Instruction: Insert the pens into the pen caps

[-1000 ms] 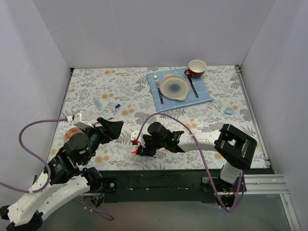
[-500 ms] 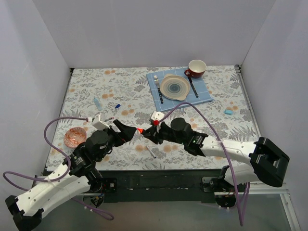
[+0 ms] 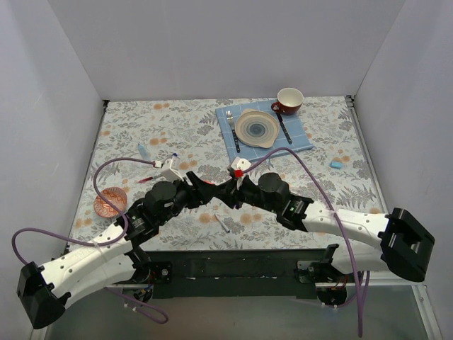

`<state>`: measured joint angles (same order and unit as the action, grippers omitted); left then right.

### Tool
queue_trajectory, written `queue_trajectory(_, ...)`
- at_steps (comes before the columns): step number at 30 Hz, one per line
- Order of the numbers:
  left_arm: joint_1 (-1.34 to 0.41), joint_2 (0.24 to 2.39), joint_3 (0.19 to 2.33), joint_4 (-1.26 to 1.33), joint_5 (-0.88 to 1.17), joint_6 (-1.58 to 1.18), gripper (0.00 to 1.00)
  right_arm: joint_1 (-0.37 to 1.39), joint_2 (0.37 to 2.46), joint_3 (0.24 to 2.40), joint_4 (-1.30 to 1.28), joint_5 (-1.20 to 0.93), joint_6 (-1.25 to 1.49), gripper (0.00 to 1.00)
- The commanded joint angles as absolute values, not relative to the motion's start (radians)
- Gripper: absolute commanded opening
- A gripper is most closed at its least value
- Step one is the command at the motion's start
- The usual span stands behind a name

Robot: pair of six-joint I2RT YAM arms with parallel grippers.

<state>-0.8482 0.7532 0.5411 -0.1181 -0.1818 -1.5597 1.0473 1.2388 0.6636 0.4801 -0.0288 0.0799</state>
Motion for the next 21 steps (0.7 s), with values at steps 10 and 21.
queue_trajectory(10,-0.851,0.775,0.552,-0.006,-0.04,-1.445,0.0,1.049,1.151,0.663,0.477,-0.153,0.17,0.19)
queue_trajectory(21,-0.851,0.732,0.673,-0.087,0.189,-1.198,0.0,0.907,0.936,0.571,0.31,-0.483,0.348,0.57)
